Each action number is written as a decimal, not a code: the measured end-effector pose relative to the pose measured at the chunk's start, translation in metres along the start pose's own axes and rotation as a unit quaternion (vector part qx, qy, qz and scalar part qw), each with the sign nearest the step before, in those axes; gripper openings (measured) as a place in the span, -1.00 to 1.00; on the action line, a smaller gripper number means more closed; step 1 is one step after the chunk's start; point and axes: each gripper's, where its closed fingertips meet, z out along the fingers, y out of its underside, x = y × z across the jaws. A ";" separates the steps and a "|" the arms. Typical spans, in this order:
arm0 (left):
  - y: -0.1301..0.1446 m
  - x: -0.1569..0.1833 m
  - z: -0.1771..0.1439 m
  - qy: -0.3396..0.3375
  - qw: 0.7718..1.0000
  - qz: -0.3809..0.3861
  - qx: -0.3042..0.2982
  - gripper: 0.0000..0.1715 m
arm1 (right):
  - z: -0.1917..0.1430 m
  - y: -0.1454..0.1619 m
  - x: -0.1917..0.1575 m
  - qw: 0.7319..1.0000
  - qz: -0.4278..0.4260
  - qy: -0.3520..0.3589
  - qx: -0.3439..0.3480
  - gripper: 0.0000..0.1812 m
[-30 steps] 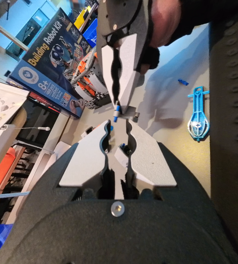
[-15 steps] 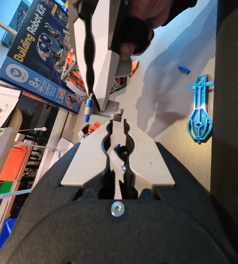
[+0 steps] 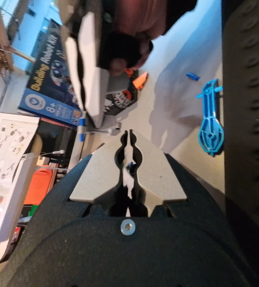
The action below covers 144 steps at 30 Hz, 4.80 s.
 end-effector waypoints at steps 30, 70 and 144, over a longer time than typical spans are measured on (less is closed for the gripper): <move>0.002 -0.015 -0.005 -0.127 0.974 0.176 -0.065 -0.95 | 0.003 0.000 0.005 0.993 0.114 -0.021 0.019 -0.99; 0.003 -0.039 -0.019 -0.053 0.999 -0.012 0.003 -0.99 | 0.008 0.005 -0.003 0.999 0.013 -0.026 0.017 -0.98; 0.004 -0.031 -0.057 0.116 0.962 -0.220 0.113 -0.99 | -0.021 -0.005 -0.036 0.988 -0.063 -0.132 0.041 -0.96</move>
